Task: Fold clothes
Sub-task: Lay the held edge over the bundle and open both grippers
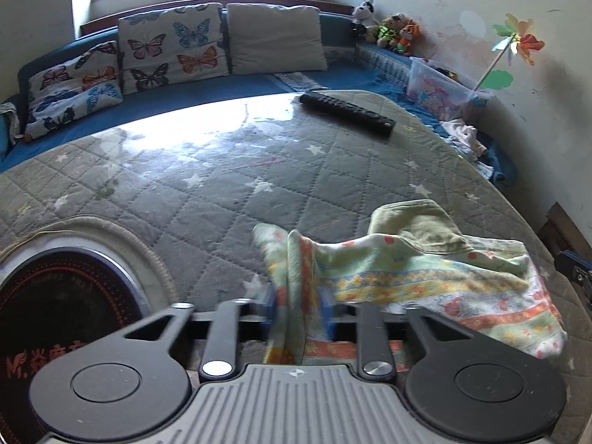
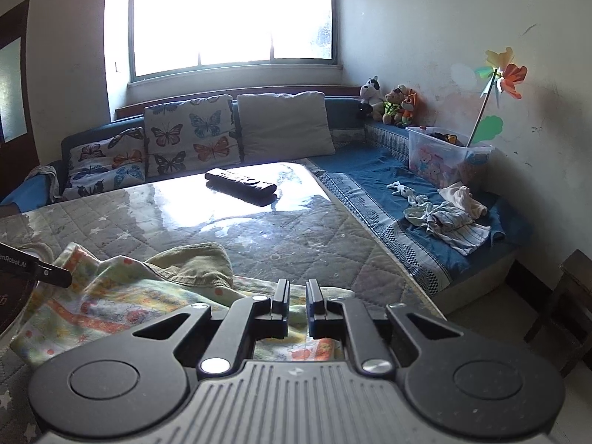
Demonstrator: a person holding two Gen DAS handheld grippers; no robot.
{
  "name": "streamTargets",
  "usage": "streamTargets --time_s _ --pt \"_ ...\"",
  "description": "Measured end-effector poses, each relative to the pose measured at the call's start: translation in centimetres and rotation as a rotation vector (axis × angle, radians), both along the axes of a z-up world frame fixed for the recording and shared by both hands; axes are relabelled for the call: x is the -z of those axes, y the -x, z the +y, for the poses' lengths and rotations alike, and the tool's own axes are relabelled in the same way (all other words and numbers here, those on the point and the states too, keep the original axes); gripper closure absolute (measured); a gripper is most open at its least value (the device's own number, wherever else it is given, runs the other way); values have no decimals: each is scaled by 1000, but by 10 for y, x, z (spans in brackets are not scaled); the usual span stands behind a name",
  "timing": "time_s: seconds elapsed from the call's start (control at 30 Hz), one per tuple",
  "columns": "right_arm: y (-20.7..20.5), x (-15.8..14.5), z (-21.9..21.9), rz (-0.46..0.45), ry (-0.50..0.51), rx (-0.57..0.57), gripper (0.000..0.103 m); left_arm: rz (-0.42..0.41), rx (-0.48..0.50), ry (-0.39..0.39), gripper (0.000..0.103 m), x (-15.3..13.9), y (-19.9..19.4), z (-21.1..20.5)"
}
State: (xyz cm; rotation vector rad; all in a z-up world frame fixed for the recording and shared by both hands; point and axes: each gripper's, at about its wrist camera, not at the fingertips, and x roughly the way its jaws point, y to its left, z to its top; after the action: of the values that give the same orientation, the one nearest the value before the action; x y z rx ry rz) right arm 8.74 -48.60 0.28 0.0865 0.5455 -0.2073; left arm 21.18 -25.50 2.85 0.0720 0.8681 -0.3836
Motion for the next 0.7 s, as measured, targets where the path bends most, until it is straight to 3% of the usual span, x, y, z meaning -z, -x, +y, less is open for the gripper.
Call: streamTargets --time_s 0.17,0.37,0.43,0.47,0.53,0.7 --pt "-5 5 11 8 -33 -51 69 -11 -20 -11 48 -1 -1 3" --pt "-17 12 33 22 -55 -125 67 -16 36 16 50 -5 2 -8" --pt "-21 18 44 33 -63 -157 67 -14 73 47 72 -7 2 -13" --pt "-23 19 48 37 -63 -171 67 -14 86 61 75 -8 2 -16" --pt "-28 24 59 46 -64 -203 67 -21 107 82 82 -8 2 -21" --pt "-35 35 80 71 -59 -267 68 -9 156 139 87 -5 -1 -34"
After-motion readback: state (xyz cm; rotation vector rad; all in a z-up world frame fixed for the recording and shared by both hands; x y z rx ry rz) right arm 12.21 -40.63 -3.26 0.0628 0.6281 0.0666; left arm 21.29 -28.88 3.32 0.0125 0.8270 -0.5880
